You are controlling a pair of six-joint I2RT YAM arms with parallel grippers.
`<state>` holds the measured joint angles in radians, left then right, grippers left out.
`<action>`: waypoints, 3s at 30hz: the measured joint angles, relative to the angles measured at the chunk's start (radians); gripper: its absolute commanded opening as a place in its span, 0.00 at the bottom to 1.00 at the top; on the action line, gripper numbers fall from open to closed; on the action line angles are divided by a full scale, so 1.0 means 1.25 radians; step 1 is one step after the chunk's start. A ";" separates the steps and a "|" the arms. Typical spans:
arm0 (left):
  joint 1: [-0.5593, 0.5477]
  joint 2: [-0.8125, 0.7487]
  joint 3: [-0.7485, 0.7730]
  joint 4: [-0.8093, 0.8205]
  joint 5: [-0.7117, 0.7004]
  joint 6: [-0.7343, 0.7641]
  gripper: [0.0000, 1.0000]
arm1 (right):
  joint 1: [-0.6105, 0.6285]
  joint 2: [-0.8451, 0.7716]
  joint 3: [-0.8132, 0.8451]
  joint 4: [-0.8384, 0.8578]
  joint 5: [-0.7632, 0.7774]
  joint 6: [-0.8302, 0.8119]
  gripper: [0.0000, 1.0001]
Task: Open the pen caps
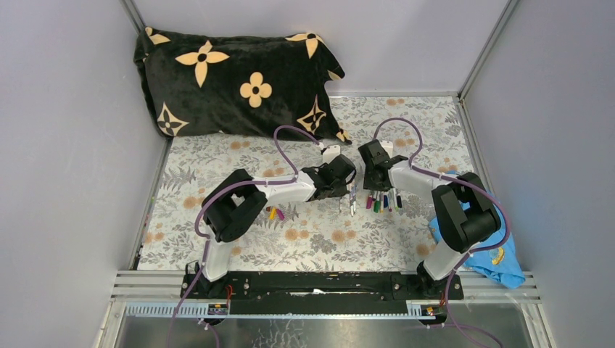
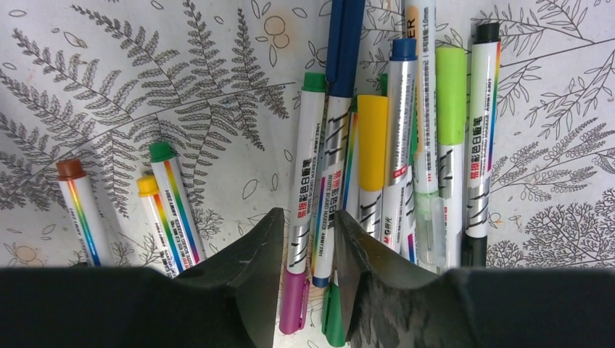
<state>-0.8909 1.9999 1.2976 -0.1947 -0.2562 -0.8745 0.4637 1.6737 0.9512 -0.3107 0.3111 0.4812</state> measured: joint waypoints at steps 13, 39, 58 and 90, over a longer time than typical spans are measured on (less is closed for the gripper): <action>0.000 0.004 0.002 0.001 0.008 -0.034 0.35 | -0.010 0.008 0.012 0.007 -0.008 -0.005 0.38; 0.000 -0.125 -0.085 0.007 -0.034 -0.045 0.45 | -0.010 0.017 0.035 0.004 -0.015 -0.005 0.37; 0.006 -0.248 -0.215 0.027 -0.053 -0.054 0.45 | -0.010 0.061 0.039 0.026 -0.020 -0.004 0.00; -0.009 -0.474 -0.521 0.415 0.274 -0.067 0.61 | 0.191 -0.208 0.012 0.001 -0.095 0.097 0.00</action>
<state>-0.9028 1.4071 0.6460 0.3237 0.0864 -0.9585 0.7021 1.4136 0.9665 -0.3096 0.1928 0.6029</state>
